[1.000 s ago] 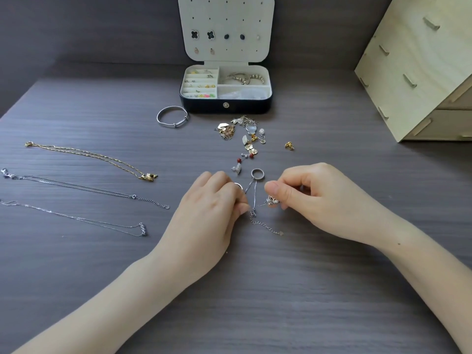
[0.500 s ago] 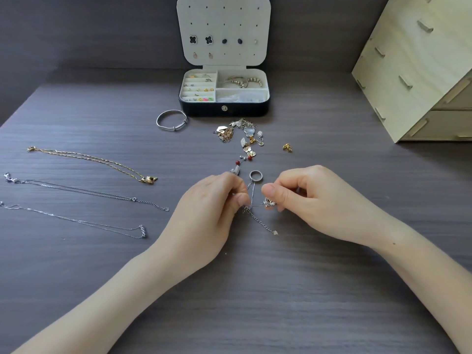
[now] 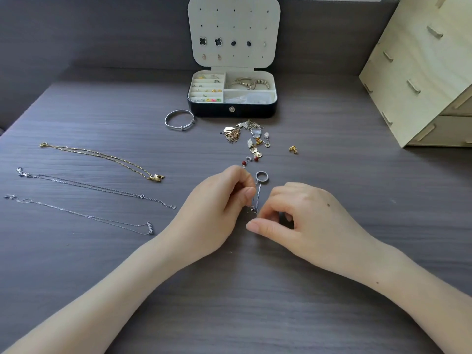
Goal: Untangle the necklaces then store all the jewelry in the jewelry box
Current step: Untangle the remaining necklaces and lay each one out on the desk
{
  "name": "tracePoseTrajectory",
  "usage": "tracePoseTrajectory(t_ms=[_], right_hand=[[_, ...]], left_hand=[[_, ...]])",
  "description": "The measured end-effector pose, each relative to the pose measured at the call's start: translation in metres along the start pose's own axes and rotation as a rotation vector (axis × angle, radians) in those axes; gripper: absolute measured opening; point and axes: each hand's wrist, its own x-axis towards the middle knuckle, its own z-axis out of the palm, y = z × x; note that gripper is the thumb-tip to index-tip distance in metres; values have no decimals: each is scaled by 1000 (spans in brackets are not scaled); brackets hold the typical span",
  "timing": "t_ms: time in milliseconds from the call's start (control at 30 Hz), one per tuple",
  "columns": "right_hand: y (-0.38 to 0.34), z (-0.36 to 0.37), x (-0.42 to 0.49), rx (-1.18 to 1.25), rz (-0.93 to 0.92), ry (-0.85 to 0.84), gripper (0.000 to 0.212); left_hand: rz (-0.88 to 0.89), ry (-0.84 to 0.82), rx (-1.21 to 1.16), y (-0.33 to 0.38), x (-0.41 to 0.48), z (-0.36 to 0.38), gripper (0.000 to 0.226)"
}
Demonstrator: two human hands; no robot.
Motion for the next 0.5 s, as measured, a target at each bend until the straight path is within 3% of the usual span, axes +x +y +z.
tracePoseTrajectory(t_ms=[167,333,500], right_hand=[[4,-6,0,2,-1,-58,43],[3,-8,0,-50,-40,-83,47],[11,-12,8,-48,-62,54,23]], left_hand=[[96,-17,124,-4,-3,-4,5],[160,-9,223,-9,-5,-6,9],[178,4,285,-10,-6,-6,7]])
